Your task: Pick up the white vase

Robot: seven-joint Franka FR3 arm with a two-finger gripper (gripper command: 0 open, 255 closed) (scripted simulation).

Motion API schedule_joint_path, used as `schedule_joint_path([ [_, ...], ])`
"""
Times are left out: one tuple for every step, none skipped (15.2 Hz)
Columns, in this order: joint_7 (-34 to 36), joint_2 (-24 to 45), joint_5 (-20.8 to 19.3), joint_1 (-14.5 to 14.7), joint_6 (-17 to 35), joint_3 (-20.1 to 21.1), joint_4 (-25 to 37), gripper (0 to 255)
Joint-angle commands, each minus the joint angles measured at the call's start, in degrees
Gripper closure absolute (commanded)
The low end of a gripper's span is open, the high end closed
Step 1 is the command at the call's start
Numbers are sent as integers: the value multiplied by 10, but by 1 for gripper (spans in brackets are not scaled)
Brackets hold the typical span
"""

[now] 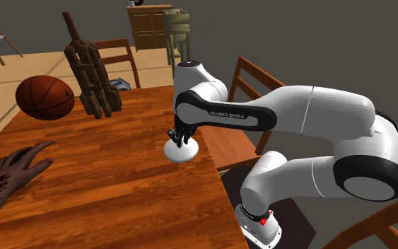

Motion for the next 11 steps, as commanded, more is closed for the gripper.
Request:
schedule_joint_path([
  [1,-3,1,1,-2,0,-2,255],
  [1,-2,0,0,-9,-1,6,255],
  [2,-2,-1,0,-17,-2,14,255],
  [2,-1,-2,-1,-24,-2,22,255],
  [3,0,-3,-1,-31,-3,30,255],
  [3,1,-4,-1,-39,-4,39,255],
  [4,2,-5,-2,-46,-5,47,255],
  [4,3,-6,-2,-53,-6,55,255],
  [5,5,-7,-3,-60,-6,64,255],
  [5,6,-8,-3,-67,-7,72,255],
  [6,8,-9,-3,-74,-8,81,255],
])
